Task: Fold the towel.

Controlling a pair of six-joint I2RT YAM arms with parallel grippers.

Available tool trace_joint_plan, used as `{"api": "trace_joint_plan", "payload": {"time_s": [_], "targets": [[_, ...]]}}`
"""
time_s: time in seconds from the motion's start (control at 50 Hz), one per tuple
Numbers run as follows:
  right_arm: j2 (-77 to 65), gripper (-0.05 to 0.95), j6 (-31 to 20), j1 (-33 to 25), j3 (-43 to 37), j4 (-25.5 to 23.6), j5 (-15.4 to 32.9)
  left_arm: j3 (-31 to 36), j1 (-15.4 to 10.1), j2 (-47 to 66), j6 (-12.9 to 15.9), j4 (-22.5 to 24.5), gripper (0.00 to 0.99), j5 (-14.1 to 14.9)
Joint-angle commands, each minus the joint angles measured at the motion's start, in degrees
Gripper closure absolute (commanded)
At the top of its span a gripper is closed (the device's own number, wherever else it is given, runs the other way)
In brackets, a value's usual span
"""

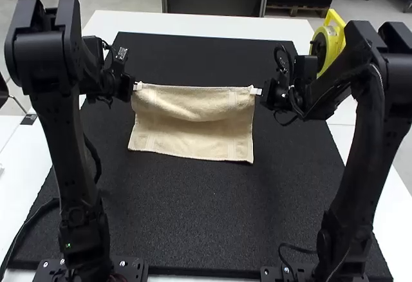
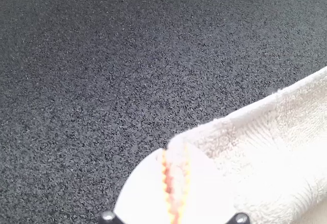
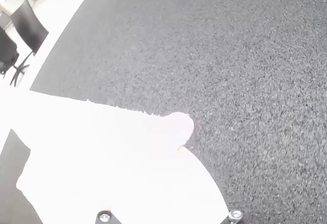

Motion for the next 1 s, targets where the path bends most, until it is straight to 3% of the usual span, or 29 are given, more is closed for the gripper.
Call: {"api": "trace_joint_plan", "payload": {"time_s": [0.0,0.6,0.98], "targets": [[-3.06,0.92,-0.41,-0.51,-0.78,0.24,-0.56,-0.81,0.91,-2.45,0.81,0.01,0.970,0.94],[-11.24,0.92,0.20,-0.25,-6.84,-1.87,-0.48,-7.40,1.00,-9.57,0.81,-1.31,0.970,1.74],[-13.96,0.92,0.20,-0.16,-10.89,-2.05,-0.48,-11.53,0.91,-11.94,0.90,0.36,0.970,1.56]]}}
